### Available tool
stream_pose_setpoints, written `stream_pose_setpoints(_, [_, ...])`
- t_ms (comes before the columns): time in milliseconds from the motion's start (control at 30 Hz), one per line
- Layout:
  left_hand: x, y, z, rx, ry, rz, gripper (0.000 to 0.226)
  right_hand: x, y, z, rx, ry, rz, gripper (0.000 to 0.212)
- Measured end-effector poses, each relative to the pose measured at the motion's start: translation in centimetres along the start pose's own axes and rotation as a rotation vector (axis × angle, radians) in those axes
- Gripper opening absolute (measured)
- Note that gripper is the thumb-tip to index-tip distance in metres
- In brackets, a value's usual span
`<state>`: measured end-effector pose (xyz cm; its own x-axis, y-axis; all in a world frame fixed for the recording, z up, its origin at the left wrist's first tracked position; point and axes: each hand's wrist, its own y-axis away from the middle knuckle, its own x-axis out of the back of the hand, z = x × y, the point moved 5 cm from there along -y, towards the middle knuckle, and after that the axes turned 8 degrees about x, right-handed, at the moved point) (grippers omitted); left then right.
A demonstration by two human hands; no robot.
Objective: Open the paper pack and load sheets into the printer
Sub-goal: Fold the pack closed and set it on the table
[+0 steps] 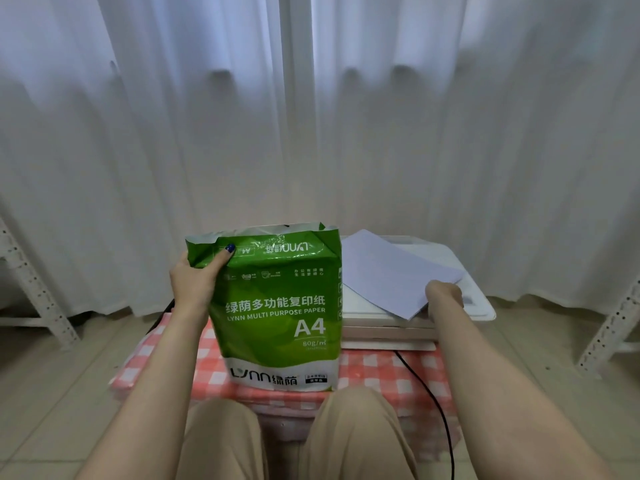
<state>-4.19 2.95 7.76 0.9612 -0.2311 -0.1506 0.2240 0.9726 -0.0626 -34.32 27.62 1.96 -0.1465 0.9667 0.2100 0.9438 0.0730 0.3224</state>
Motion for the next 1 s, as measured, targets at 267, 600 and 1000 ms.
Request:
stream_pose_setpoints(267, [0.2, 0.2, 0.6, -0.073, -0.039, -0.045, 0.034, -3.1, 2.0, -6.7, 0.546, 0.089, -0.084, 0.037])
stream_pose_setpoints(600, [1.9, 0.5, -0.7, -0.075, 0.175, -0.101, 0.029, -8.2, 11.5, -7.5, 0.904, -0.143, -0.783, 0.034])
stream_pose_setpoints(1000, [2.3, 0.5, -0.5, -0.17, 0.024, -0.147, 0.012, -8.1, 11.0, -6.1, 0.961, -0.126, -0.753, 0.008])
